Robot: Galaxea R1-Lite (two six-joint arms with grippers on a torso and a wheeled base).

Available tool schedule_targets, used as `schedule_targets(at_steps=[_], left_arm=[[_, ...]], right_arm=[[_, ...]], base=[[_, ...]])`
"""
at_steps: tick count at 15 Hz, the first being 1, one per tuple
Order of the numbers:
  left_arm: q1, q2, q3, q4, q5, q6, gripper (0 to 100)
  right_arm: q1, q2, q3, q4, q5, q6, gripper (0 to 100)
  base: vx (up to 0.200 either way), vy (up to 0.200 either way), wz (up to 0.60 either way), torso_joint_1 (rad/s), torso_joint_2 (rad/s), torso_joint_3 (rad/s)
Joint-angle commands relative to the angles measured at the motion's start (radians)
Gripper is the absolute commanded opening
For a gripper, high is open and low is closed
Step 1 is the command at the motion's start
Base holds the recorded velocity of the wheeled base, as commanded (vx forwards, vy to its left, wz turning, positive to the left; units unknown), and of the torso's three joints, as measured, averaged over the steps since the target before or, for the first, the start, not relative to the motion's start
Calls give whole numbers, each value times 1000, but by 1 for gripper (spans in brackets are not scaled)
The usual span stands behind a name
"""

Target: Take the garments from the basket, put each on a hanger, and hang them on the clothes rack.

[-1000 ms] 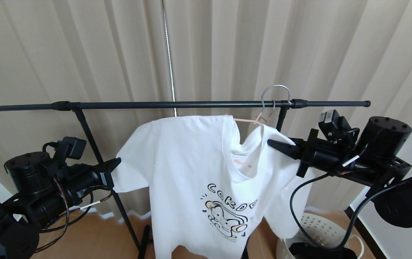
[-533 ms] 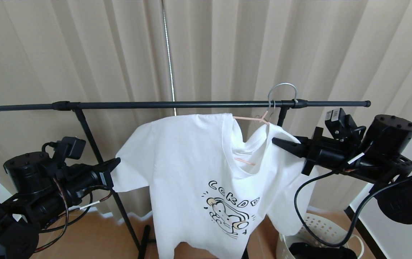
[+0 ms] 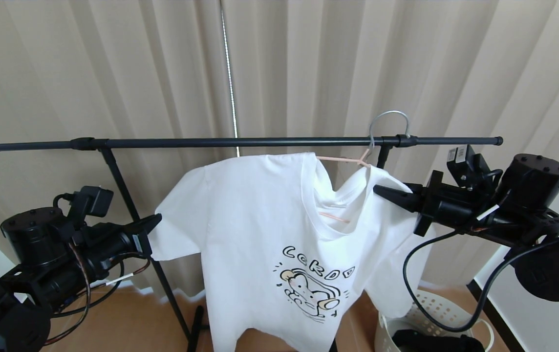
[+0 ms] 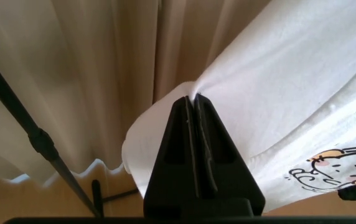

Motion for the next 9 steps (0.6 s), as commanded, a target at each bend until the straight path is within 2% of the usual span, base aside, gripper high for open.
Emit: schedule_targets(at_steps=[1, 9], left_arm=[[1, 1, 8, -2, -13, 0, 0], [2, 13, 25, -25, -17, 22, 0]], right_arm=[[0, 2, -2, 0, 0, 0, 0], [-2, 2, -4, 0, 0, 0, 0]], base=[[0, 0, 0, 0, 0, 0], [0, 0, 0, 0, 0, 0]])
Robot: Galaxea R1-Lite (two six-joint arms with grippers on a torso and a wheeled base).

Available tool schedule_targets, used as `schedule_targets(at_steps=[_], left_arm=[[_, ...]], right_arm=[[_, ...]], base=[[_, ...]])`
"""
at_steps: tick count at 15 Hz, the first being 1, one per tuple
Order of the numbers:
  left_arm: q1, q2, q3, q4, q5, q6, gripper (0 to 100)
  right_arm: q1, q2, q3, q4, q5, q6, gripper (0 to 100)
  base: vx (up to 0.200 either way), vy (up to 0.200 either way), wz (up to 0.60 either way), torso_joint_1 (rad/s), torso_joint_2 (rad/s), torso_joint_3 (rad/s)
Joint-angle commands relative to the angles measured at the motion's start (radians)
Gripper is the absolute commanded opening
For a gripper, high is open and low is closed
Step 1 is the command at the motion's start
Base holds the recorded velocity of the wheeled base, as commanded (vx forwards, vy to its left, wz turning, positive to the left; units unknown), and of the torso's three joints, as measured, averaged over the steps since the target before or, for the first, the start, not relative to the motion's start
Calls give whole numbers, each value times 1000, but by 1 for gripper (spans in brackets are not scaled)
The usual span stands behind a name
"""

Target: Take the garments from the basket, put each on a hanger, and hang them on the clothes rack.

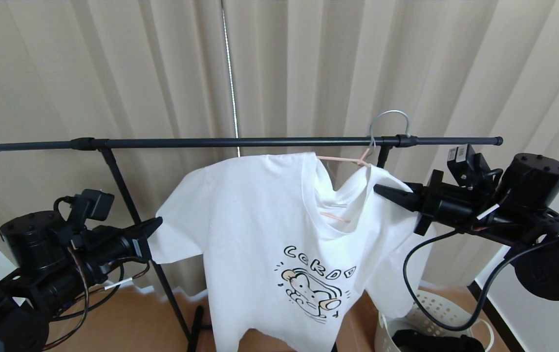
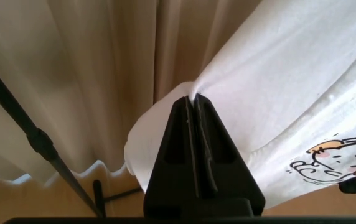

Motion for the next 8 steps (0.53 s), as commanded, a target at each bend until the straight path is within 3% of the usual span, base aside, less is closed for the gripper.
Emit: schedule_targets(at_steps=[1, 2, 3, 6, 8], left_arm=[[0, 7, 2, -1, 0, 0, 0], [0, 7, 5, -14, 0, 0, 0], [0, 10, 7, -31, -1, -1, 100], [0, 17, 27, -74, -3, -1, 100], [0, 14, 67, -133, -89, -6, 100]], right_arm=[[0, 3, 0, -1, 0, 0, 0], [0, 3, 0, -1, 0, 0, 0], [0, 3, 0, -1, 0, 0, 0], [0, 13, 2, -1, -1, -2, 0], [2, 21, 3, -1, -1, -3, 0]], base=[[0, 0, 0, 0, 0, 0], [0, 0, 0, 0, 0, 0], [0, 0, 0, 0, 0, 0], [0, 0, 0, 0, 0, 0], [0, 0, 0, 0, 0, 0]])
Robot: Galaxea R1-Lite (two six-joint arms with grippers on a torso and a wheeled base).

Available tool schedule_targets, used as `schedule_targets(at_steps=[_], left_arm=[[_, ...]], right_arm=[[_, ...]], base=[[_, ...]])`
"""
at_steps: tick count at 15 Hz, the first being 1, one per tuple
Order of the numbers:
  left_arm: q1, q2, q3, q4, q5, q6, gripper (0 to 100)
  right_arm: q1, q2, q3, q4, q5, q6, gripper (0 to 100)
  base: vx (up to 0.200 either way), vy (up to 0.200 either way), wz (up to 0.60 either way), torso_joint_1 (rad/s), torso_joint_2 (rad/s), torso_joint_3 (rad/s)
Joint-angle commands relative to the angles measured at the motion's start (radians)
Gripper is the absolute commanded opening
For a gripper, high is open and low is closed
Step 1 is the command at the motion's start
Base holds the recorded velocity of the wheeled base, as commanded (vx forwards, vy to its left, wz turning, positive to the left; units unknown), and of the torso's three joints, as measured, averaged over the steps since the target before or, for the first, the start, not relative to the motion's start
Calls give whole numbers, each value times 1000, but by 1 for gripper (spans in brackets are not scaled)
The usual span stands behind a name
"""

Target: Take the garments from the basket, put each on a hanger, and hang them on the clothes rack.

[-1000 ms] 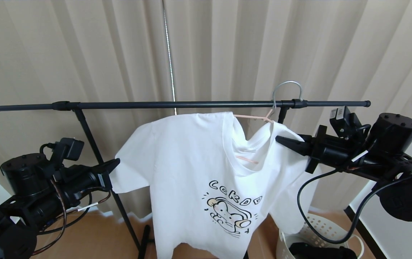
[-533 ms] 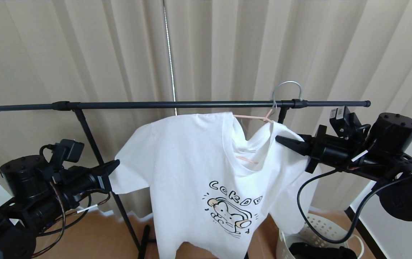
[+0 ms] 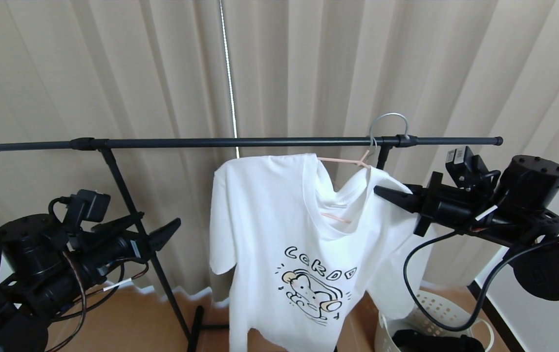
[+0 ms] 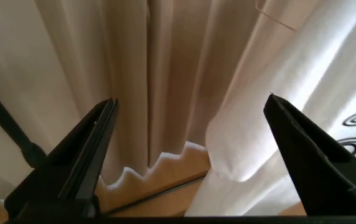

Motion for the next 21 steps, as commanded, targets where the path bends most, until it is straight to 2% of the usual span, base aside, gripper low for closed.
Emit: schedule_targets(at_steps=[1, 5, 6, 8, 10, 11, 12, 14, 16, 19, 20, 21], left_arm=[[1, -2, 56, -21, -83, -4, 100], [-11, -95, 56, -21, -85, -5, 100], [-30, -186, 32, 34, -83, -7, 100], [-34, -313, -62, 292, -82, -8, 100], [-44, -493, -287, 763, -86, -8, 100], [-59, -522, -342, 872, -88, -8, 100], [-110, -554, -451, 1039, -86, -5, 100], [-174, -555, -545, 1169, -86, 10, 100], [-237, -551, -599, 1272, -86, 64, 100], [-324, -528, -744, 1606, -85, 285, 100], [-334, -520, -760, 1634, -83, 315, 100], [-361, -480, -801, 1669, -85, 394, 100]], right_arm=[[4, 11, 4, 0, 0, -1, 0], [38, 14, 29, 0, 0, -6, 0], [58, 23, 41, -2, -1, -8, 0], [65, 28, 47, -3, 0, -28, 0], [79, 46, 52, -8, 0, -35, 0], [90, 49, 55, -8, 0, -37, 0], [104, 55, 62, -8, -1, -48, 0], [111, 63, 72, -8, 0, -78, 0], [127, 63, 75, -8, 0, -80, 0], [130, 60, 79, -8, 0, -80, 0], [130, 58, 82, -8, 0, -80, 0], [131, 55, 85, -8, 0, -83, 0]], base=[[0, 0, 0, 0, 0, 0], [0, 0, 0, 0, 0, 0], [0, 0, 0, 0, 0, 0], [0, 0, 0, 0, 0, 0], [0, 0, 0, 0, 0, 0], [0, 0, 0, 0, 0, 0], [0, 0, 0, 0, 0, 0], [0, 0, 0, 0, 0, 0], [0, 0, 0, 0, 0, 0], [0, 0, 0, 0, 0, 0], [0, 0, 0, 0, 0, 0], [0, 0, 0, 0, 0, 0]])
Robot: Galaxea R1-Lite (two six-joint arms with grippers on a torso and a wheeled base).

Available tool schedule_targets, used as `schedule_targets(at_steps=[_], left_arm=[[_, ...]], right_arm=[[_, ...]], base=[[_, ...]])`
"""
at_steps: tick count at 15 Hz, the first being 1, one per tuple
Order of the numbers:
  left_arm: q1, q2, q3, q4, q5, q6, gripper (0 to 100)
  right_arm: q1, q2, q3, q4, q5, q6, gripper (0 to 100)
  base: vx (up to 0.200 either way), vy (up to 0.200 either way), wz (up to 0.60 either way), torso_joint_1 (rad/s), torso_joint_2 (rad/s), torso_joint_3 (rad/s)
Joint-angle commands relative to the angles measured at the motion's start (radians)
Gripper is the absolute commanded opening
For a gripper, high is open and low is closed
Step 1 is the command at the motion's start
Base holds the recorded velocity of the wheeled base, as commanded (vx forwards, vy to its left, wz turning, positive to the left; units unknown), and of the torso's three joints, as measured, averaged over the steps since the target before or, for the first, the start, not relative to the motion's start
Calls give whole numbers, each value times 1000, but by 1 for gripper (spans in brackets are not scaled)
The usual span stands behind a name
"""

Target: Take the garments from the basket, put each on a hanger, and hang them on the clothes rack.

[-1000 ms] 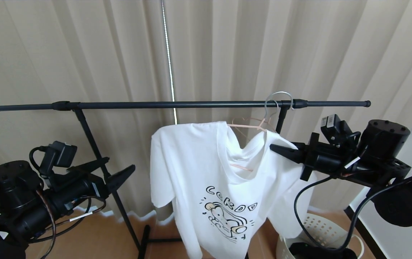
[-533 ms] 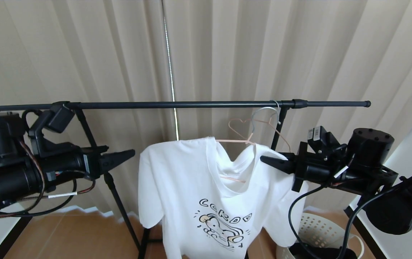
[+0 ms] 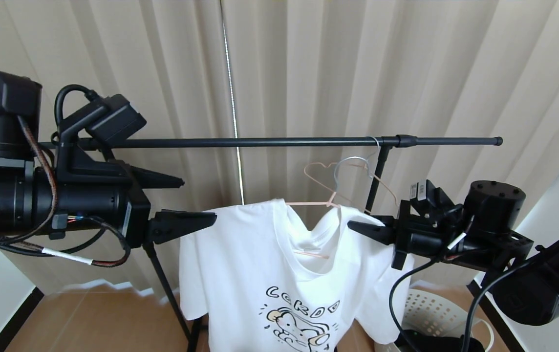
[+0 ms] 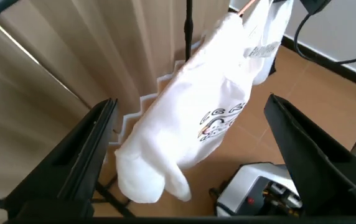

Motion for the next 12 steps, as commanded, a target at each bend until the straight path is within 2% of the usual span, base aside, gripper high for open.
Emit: schedule_targets(at_steps=[1, 2, 4, 7, 12], left_arm=[[-52, 75, -74, 18, 0, 53, 100], [-52, 78, -75, 18, 0, 55, 100], [-80, 166, -115, 20, -6, 173, 100], [-80, 242, -146, 30, -138, 296, 100], [-80, 351, -290, 161, -273, 334, 100]], right_arm=[[3, -3, 5, 0, 0, -12, 0], [3, -3, 7, 0, 0, -14, 0], [23, -6, 17, 0, 0, -29, 0], [23, -9, 20, 0, -1, -29, 0], [34, -16, 27, -5, -1, -35, 0]], base=[[0, 0, 0, 0, 0, 0], [0, 0, 0, 0, 0, 0], [0, 0, 0, 0, 0, 0], [0, 0, 0, 0, 0, 0], [0, 0, 0, 0, 0, 0]])
